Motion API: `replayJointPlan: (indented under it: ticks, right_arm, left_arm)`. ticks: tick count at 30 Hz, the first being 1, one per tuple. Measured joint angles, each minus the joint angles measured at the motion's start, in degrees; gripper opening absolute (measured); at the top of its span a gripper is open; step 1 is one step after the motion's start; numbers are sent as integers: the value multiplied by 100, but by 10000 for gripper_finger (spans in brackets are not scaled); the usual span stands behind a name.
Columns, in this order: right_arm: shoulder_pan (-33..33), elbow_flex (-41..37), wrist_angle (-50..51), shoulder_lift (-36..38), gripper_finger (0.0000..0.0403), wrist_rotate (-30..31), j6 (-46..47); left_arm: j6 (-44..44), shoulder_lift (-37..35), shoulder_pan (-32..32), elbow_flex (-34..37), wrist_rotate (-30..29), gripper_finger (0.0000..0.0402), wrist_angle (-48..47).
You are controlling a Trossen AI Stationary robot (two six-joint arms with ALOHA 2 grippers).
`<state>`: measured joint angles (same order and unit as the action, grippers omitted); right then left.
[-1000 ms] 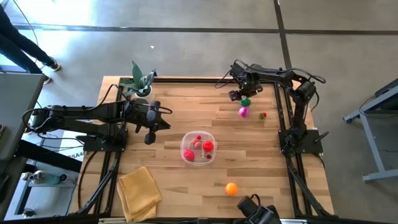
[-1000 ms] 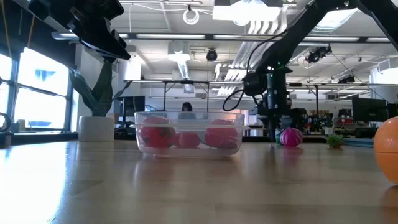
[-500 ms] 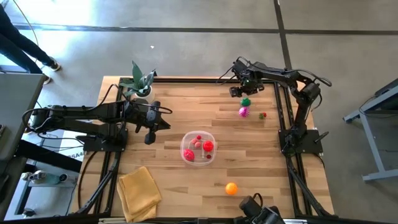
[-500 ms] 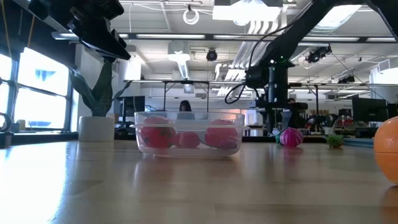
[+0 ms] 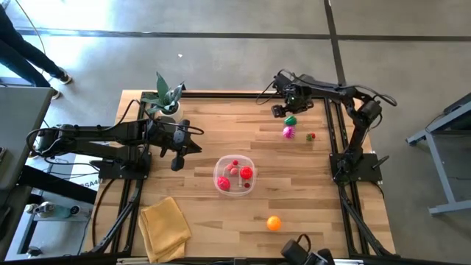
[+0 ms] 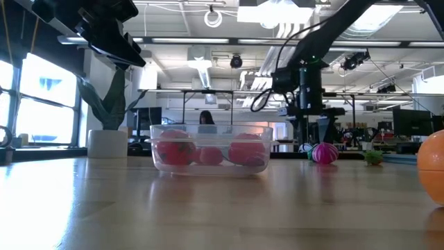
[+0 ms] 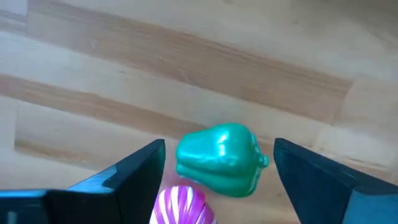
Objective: Pick and placing Produce into tupperware
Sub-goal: Put the green bell pepper into the transparent container
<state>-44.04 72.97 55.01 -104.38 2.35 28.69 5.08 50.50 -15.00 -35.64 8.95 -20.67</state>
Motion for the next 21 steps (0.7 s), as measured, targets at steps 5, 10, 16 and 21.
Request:
replayJointPlan:
  ticks: [5, 10, 16, 21]
  right_arm:
    - [162, -57, 19, 29, 310, 317, 108]
    - [133, -551, -329, 36, 325, 93, 235]
    - [-27, -1234, -1365, 374, 333, -384, 208]
    - [-162, -1505, -1654, 490, 333, -523, 224]
  left_arm:
    - [-2, 0, 2, 0, 0, 26, 0]
    - [0, 2, 0, 0, 0, 26, -2]
    - [-1, 1, 1, 0, 0, 26, 1]
    - [-1, 0, 2, 0, 1, 26, -2]
